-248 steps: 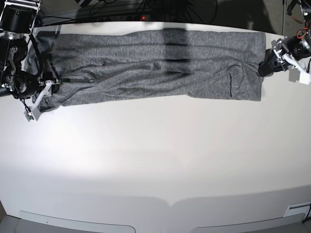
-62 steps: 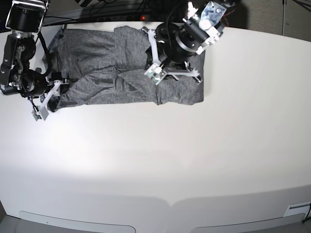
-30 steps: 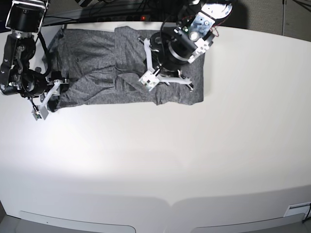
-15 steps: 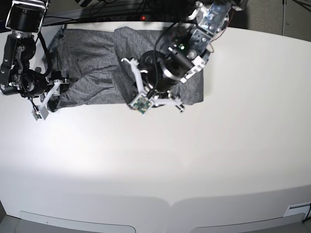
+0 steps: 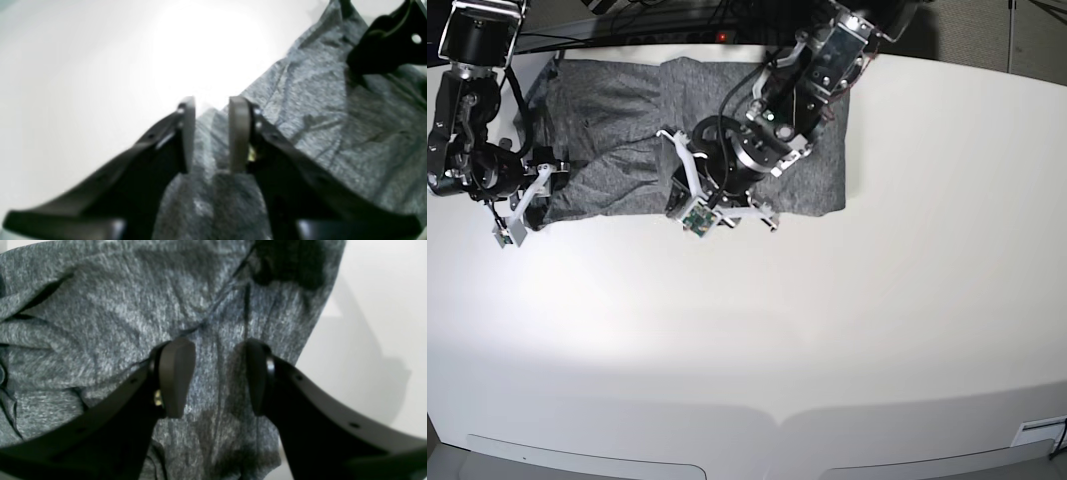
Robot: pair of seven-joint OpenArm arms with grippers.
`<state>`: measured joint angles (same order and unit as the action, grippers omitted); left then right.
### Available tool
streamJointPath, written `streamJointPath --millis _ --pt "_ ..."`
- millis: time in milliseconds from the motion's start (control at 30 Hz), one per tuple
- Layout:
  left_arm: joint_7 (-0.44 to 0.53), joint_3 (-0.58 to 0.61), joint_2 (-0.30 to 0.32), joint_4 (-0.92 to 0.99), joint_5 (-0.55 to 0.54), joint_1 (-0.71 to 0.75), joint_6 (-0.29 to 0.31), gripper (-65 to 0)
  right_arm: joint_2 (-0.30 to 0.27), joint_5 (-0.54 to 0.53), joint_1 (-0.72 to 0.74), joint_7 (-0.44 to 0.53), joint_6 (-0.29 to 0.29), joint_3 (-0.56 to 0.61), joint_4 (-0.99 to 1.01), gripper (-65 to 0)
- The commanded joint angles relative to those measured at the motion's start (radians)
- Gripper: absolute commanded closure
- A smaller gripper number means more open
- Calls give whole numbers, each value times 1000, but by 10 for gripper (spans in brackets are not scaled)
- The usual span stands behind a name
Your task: Fold the T-shirt properly
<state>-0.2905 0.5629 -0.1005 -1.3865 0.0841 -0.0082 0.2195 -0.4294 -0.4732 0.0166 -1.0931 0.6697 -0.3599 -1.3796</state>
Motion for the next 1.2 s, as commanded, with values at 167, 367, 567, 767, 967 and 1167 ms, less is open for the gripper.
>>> streamJointPath --millis 167,367,567,767,967,1167 --pt "45 2 -24 -16 -7 -14 -91 -181 -19 -9 16 8 4 -6 -12 -293" --pt "22 2 -2 -87 -7 -5 -113 -78 -86 -75 18 -19 4 -6 -13 -293" --pt "-59 1 91 -241 -8 -2 -188 -73 -245 -325 19 -193 4 -7 -12 -293" --pt "-145 -7 253 -298 -7 9 -401 0 -307 -424 13 -222 5 -8 -12 -293" --pt "-125 -132 373 -298 -103 110 -489 0 -329 -424 -24 -214 8 -8 0 -293" --pt "-118 -336 419 -299 -351 230 -414 0 -336 -425 -30 -156 28 -8 151 -293"
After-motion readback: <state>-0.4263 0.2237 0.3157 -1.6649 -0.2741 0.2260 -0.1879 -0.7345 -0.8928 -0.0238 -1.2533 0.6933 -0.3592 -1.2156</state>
